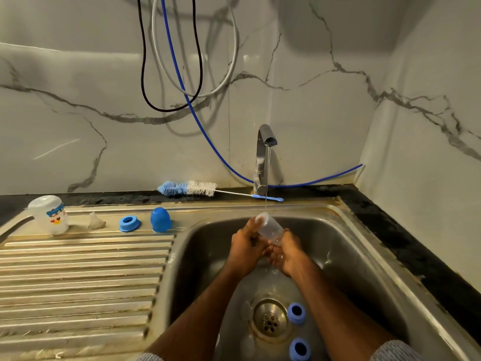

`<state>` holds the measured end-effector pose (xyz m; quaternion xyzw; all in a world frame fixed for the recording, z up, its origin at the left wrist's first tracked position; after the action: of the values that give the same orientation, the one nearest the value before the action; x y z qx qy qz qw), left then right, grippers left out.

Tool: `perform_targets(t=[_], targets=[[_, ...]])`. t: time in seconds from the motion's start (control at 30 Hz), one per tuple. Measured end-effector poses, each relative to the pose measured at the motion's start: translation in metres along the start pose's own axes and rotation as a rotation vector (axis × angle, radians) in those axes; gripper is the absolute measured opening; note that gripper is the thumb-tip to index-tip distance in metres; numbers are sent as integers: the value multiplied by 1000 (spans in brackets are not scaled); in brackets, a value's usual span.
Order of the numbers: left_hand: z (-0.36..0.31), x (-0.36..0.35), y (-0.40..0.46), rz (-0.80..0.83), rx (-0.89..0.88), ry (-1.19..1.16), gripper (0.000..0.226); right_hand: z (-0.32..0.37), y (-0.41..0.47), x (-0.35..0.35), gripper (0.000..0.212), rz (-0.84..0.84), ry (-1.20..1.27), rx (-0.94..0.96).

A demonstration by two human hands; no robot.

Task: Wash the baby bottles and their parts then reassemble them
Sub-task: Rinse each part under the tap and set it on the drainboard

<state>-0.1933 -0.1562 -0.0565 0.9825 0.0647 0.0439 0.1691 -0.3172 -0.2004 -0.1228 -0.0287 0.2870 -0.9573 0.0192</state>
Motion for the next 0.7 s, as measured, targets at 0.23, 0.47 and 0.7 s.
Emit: perform_targets(t=[0.23, 0.47, 0.7], targets=[[3, -4, 3, 51, -37, 168, 61, 1, -4, -8, 50, 90, 179, 15], [25, 23, 5, -114, 150, -11, 52, 19, -8, -12, 35, 63, -2, 222], [43, 16, -9, -100, 531, -343, 56, 33, -9, -18, 37, 94, -136, 400]])
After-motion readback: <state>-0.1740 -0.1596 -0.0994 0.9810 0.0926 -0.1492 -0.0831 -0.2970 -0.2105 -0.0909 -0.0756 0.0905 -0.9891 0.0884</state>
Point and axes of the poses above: each hand's wrist, its own y-axis towards the middle knuckle, its own x-axis out of the back of the hand, z = x × y, the point moved 8 cm from there along y, towards the middle knuckle, and after that the axes turned 14 degrees about -y, right-handed, at the moved point
